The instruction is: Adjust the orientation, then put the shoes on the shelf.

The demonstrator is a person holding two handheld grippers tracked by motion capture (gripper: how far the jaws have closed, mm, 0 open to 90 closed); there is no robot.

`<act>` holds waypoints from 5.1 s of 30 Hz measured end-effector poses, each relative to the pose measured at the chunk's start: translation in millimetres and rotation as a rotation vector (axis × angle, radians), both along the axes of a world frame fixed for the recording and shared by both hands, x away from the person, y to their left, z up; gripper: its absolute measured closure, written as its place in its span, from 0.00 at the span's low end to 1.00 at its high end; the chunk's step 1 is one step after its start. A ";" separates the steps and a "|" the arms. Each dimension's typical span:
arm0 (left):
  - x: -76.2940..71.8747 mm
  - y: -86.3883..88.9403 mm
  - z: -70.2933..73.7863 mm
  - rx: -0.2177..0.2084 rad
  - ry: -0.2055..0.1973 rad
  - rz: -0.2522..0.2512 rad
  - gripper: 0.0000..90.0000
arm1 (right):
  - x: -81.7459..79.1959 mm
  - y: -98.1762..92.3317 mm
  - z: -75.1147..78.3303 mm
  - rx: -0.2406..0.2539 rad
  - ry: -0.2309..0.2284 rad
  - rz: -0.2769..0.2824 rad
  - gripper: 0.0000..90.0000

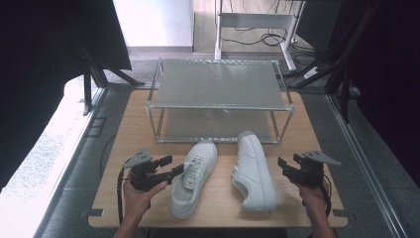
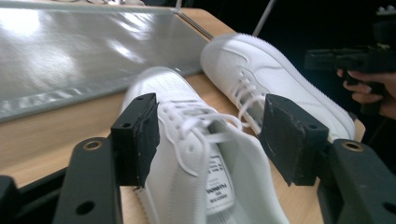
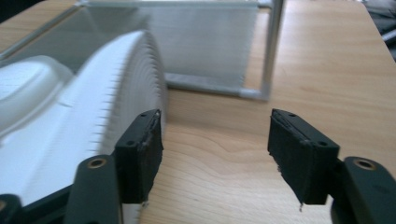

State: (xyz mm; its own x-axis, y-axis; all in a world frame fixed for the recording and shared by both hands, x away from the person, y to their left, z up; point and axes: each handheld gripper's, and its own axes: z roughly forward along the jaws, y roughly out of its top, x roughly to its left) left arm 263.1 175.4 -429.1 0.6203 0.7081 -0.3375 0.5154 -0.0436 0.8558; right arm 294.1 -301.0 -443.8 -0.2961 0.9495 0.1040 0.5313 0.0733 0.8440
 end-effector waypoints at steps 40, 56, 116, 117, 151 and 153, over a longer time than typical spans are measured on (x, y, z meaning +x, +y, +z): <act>6.4 17.6 -11.0 -0.034 0.132 0.056 0.40 | -64.5 113.4 -14.3 -0.179 0.101 0.531 1.00; 7.9 21.4 -14.4 -0.036 0.148 0.070 0.40 | -61.4 73.5 6.3 -0.160 0.056 0.388 1.00; 6.2 35.0 -16.8 -0.047 0.155 0.114 0.41 | -82.8 -5.7 -15.3 -0.154 0.151 0.241 1.00; 6.3 34.9 -16.9 -0.044 0.156 0.117 0.41 | -82.6 -7.5 -14.3 -0.133 0.147 0.260 0.99; 19.3 -6.2 27.2 0.082 0.080 0.016 0.50 | 5.7 -33.2 31.6 -0.063 -0.055 0.240 0.61; 18.6 -10.0 28.4 0.097 0.077 0.014 0.52 | 8.4 -35.7 31.6 -0.051 -0.054 0.218 0.61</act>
State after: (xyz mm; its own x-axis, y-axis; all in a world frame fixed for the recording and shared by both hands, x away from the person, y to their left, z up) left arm 281.6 165.4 -400.7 0.5854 0.7478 -0.3133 0.5804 -0.1167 0.8059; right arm 302.5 -336.7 -412.2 -0.4990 0.8659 0.0358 0.4526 0.2251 0.8628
